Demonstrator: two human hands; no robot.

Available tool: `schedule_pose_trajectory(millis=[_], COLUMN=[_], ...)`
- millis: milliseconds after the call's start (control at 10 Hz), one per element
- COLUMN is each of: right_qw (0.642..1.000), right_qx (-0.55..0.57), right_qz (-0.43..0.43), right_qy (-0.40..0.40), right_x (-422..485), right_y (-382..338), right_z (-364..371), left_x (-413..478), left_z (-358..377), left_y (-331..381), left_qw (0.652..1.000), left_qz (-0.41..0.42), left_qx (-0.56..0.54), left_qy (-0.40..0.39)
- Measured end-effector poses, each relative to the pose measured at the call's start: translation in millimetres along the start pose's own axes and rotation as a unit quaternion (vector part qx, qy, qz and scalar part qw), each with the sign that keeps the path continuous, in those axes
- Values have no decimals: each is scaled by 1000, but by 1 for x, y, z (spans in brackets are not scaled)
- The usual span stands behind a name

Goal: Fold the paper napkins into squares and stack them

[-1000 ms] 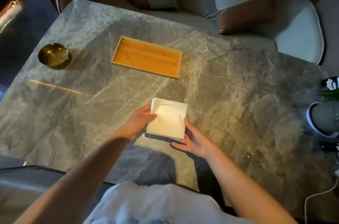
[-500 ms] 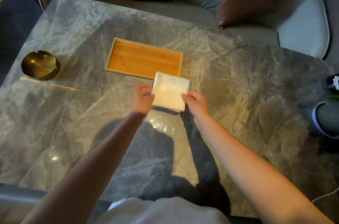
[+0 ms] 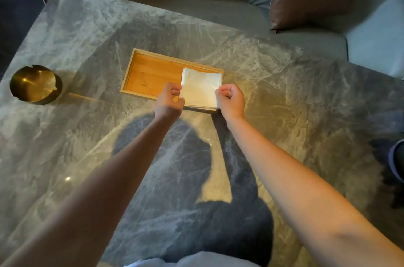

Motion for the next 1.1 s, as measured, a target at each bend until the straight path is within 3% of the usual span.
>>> schedule_pose_trajectory(millis=[300,800,1100], right_qw=[996,968,945], right_qx=[-55,-161,-248], right_qz=[-46,-126,-160], right_qy=[-60,-144,-140], right_x=[-9,-54,-74], right_y=[4,15,10], right_z=[12,30,20], left_x=[6,-20,-51], left_z=[15,27,18], left_y=[-2,10,3], left_qw=[992,990,972], left_qz=[25,65,27], left_qx=[120,75,220], left_qy=[-32,-101,-81])
Point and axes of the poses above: each hand's wrist, its own x-axis towards the middle knuckle, its own z-axis out of the palm, y = z × x, the point moved 9 cm from there along x, towards the middle knuckle, and after that the axes turned 8 degrees about -x, right-handed, at the moved point
